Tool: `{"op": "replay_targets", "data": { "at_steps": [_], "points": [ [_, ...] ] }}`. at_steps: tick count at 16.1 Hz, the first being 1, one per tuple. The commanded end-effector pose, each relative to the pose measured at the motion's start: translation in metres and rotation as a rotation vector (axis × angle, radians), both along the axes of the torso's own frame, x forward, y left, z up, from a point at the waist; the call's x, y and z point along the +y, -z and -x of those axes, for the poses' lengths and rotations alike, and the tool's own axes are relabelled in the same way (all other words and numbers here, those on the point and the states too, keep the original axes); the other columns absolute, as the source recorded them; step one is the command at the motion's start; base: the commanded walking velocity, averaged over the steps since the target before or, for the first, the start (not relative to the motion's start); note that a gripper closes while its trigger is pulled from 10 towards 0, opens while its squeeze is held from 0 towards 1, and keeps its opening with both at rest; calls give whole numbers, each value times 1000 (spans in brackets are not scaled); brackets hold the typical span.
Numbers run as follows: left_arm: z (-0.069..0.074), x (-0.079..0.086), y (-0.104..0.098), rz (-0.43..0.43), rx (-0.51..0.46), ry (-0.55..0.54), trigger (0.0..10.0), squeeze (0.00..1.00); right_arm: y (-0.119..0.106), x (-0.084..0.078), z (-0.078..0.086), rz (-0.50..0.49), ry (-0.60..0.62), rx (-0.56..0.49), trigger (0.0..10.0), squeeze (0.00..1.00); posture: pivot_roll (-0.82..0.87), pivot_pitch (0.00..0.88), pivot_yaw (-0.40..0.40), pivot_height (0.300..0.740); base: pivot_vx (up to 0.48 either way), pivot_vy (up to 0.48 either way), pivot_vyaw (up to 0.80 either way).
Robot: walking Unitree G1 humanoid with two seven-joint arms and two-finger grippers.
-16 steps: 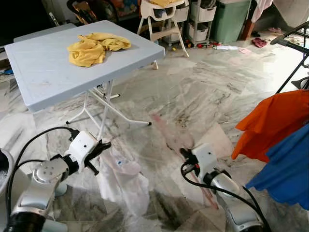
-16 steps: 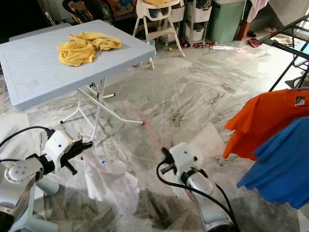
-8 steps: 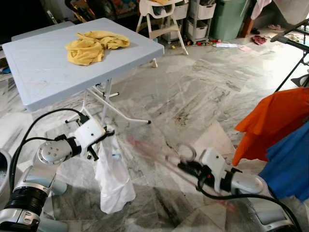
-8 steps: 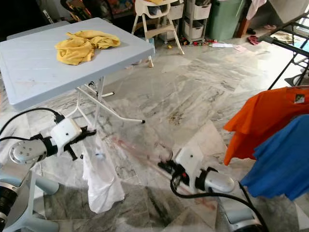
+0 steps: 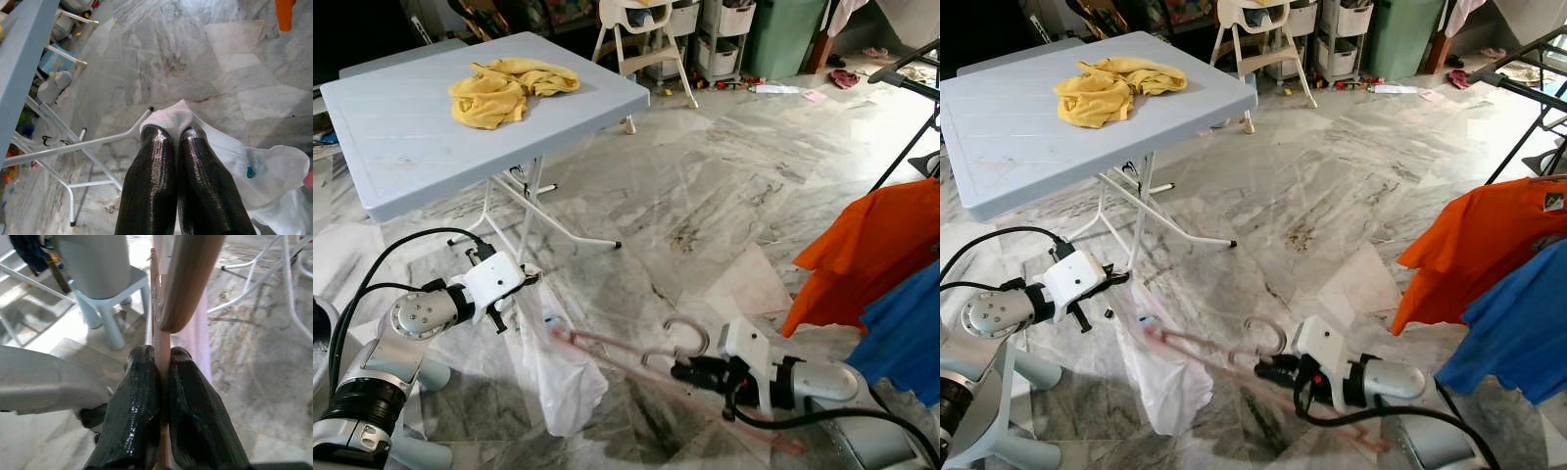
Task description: Hang hanger
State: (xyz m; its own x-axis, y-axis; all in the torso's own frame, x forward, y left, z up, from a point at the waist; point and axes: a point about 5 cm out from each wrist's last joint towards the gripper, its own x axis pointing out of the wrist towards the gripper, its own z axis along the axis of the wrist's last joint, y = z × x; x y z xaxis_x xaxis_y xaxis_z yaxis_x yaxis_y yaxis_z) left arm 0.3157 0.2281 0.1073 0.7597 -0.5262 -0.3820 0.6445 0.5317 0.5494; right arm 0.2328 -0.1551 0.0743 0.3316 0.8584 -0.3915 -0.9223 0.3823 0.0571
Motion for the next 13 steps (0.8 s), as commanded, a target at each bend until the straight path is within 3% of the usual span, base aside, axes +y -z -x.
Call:
{"op": "replay_targets", "data": {
  "at_steps": [1, 5, 13],
  "points": [
    [-5, 1, -12, -2, -50, 2, 10000, 0, -5, 5, 1, -15, -25, -11, 10000, 0, -58, 75, 66, 740, 0, 0, 0],
    [-5, 0, -13, -8, -57, 8, 10000, 0, -6, 6, 0, -22, -8, -13, 10000, 0, -59, 76, 68, 740, 0, 0, 0],
    [3, -18, -24, 34, -105, 45, 10000, 0, 4, 33, 0, -53, 12, -34, 10000, 0, -46, 79, 58, 740, 0, 0, 0]
  ]
}}
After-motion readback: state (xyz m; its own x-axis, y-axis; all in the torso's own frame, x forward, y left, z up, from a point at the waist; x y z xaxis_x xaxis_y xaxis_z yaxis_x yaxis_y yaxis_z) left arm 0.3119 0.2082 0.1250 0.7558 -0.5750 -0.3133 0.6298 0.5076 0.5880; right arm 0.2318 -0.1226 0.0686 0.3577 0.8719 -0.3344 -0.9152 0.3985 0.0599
